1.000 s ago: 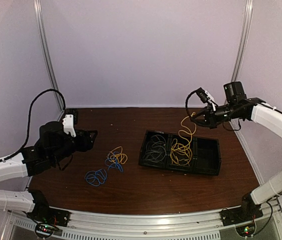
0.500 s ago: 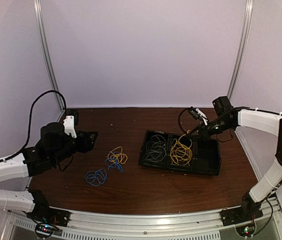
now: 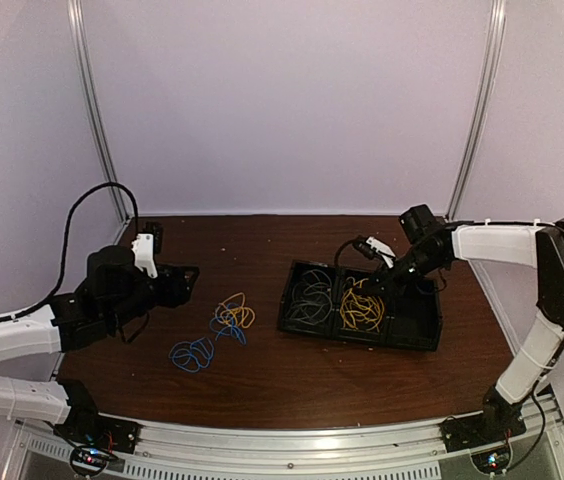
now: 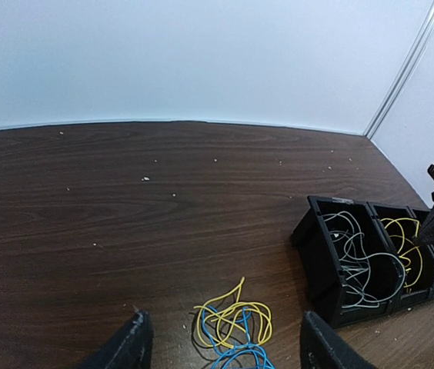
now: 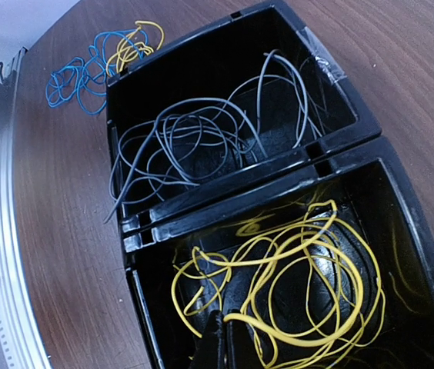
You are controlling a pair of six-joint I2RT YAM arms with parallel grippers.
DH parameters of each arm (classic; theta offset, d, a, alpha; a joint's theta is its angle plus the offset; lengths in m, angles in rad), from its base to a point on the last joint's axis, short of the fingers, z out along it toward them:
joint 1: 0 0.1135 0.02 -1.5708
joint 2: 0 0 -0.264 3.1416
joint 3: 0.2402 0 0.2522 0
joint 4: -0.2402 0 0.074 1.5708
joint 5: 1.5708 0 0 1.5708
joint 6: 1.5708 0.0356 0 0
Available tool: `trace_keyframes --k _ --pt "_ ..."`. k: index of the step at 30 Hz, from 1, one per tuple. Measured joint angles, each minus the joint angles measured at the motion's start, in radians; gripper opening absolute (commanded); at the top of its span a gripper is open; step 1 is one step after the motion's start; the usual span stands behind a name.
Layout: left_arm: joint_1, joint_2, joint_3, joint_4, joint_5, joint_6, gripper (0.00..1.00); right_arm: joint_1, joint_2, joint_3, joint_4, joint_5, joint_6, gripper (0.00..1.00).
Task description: Untangle the cables
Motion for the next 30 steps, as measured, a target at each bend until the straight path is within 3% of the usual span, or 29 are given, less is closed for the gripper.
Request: trace_keyframes --k 8,24,30 --pt "0.000 0.002 0.000 0.006 0.003 -0.003 0.67 0.034 0.043 0.018 -0.009 0.091 0.010 0.01" --pt "0.000 0.002 -0.006 0.021 0.011 -0.003 0.67 0.035 -0.067 0.053 -0.164 0.226 -0.011 0.35" --pt "0.000 -0.004 -0.010 0.021 0.011 -0.003 0.67 0.035 -0.160 0.103 -0.262 0.268 -0.011 0.40"
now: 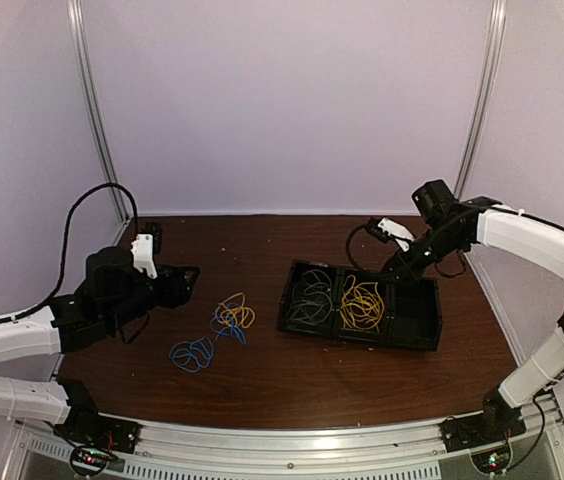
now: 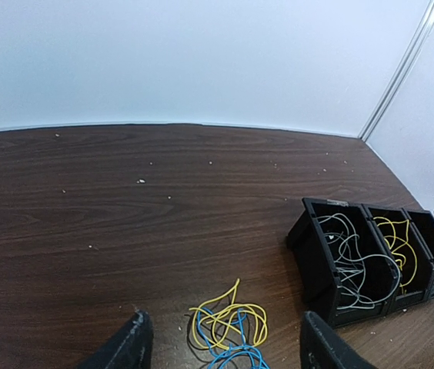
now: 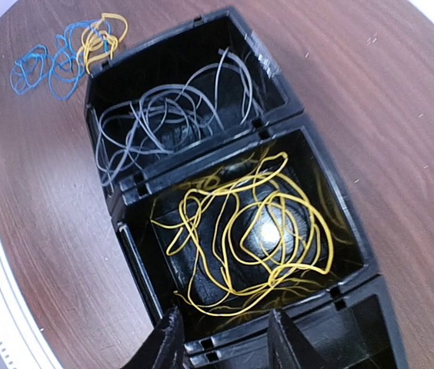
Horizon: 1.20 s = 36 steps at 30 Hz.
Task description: Untangle the cables
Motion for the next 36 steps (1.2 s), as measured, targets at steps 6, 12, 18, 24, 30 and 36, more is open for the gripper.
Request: trace_keyframes --k 6,12,18,24,30,36 --pt "0.000 0.007 -0.005 0.000 0.011 -0.001 0.67 0.025 -0.024 0.109 -0.025 0.007 0.004 0.40" --pt "0.000 0.052 -0.005 -0.022 0.038 -0.020 0.66 0.150 0.095 0.280 0.006 0.007 0.007 0.39" --pt "0.000 0.078 -0.005 -0.060 0.077 -0.054 0.66 0.277 0.365 0.500 0.051 0.003 0.008 0.37" --pt "0.000 0.070 -0.009 -0.072 0.102 -0.090 0.67 0.354 0.639 0.738 0.050 0.010 0.008 0.42" --pt "0.000 0.060 -0.018 -0.079 0.106 -0.121 0.69 0.406 0.791 0.874 0.050 0.030 0.003 0.47" --pt "0.000 0.060 -0.020 -0.084 0.105 -0.139 0.69 0.431 0.890 0.957 0.058 0.036 0.004 0.47"
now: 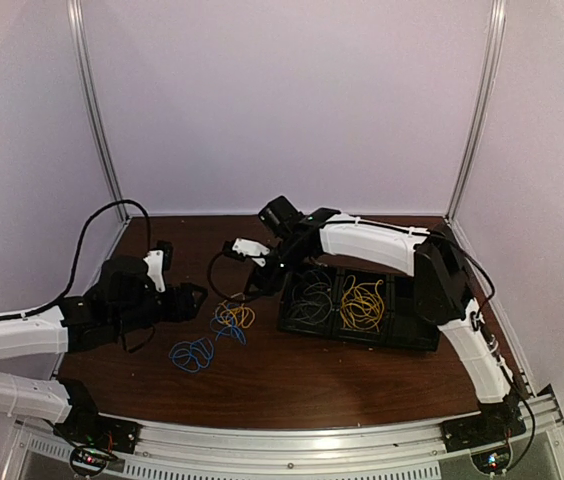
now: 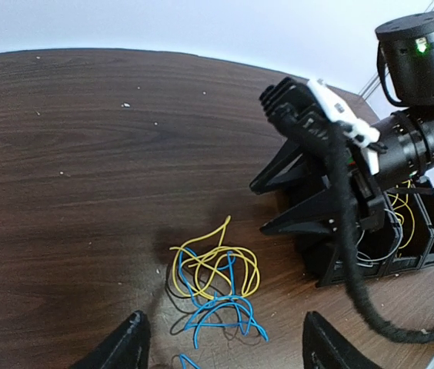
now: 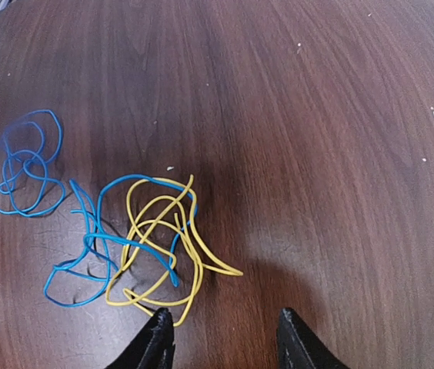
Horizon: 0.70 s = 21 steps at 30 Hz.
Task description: Untangle the cables
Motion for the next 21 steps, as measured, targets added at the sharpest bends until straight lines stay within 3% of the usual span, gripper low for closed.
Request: trace_keyframes --k 11,21 --pt "0.000 -0.026 -0.013 -0.024 -0.011 -0.012 0.69 0.019 0.097 0.022 0.040 0.008 0.006 0.42" --pt "0.000 -0.051 -0.019 -0.055 -0.028 -0.016 0.70 0.024 0.119 0.074 0.106 -0.004 0.027 0.25"
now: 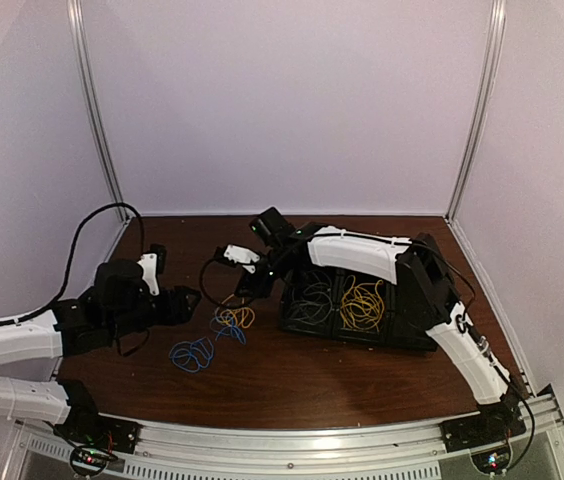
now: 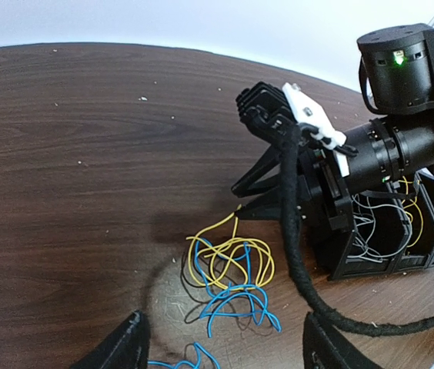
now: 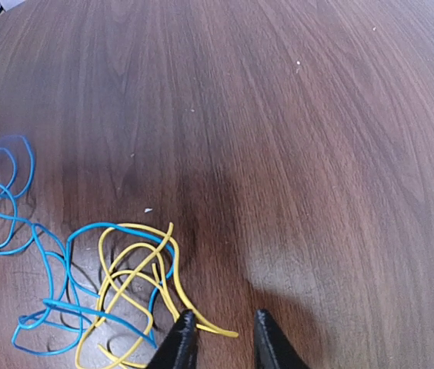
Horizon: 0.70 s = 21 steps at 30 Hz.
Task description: Untangle the cables
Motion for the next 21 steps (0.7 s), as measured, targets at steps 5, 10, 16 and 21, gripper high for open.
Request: trace_keyframes --k 5,10,16,21 --pt "0.000 -0.025 0.000 -0.027 -0.010 0.000 0.70 0.003 0.022 0.002 0.007 -0.004 0.002 0.22" --pt "0.000 -0.037 0.000 -0.045 -0.011 0.000 0.70 0.004 0.034 0.002 0.003 -0.006 0.000 0.05" --pt "0.000 -0.038 0.000 -0.045 -0.015 0.000 0.70 0.004 0.032 0.002 -0.009 -0.023 0.001 0.00" --pt "0.000 -0.018 0.000 -0.033 -0.021 0.006 0.71 0.005 -0.023 -0.008 -0.052 -0.029 0.010 0.00"
